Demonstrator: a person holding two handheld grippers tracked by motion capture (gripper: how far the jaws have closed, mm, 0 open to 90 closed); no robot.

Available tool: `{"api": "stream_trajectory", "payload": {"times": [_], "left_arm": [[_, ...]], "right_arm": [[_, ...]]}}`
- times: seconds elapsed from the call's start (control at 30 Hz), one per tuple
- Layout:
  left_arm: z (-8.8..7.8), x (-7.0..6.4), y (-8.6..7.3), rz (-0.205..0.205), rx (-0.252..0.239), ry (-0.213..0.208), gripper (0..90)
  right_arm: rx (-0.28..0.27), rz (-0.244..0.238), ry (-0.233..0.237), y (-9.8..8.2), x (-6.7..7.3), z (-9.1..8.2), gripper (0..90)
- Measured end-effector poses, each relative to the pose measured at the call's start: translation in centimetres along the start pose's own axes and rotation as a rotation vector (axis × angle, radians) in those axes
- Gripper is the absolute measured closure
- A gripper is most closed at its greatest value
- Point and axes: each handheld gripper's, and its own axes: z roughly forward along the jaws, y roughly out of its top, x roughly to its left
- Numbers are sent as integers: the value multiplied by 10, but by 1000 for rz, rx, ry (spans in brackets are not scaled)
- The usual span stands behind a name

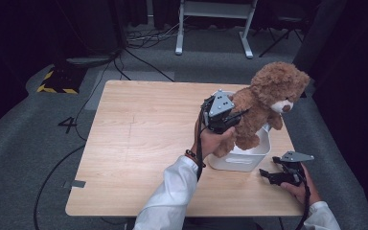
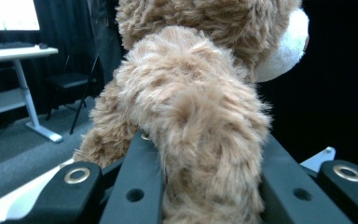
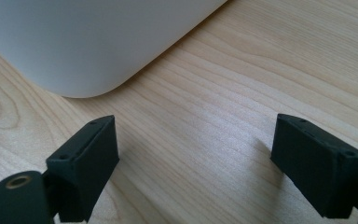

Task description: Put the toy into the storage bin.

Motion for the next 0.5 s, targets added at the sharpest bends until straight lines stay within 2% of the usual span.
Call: {"api": "stream_trajectory", "payload": {"times": [0.2,0.4,0.5], "left_arm": [[1,3,-3,6,23,9,785],[6,7,-9,10,89,25,778],[9,8,-9,12,105,42,775]], "right_arm": [[0,0,0,0,0,0,144],[0,0,0,0,0,0,144],[0,0,0,0,0,0,144]]}}
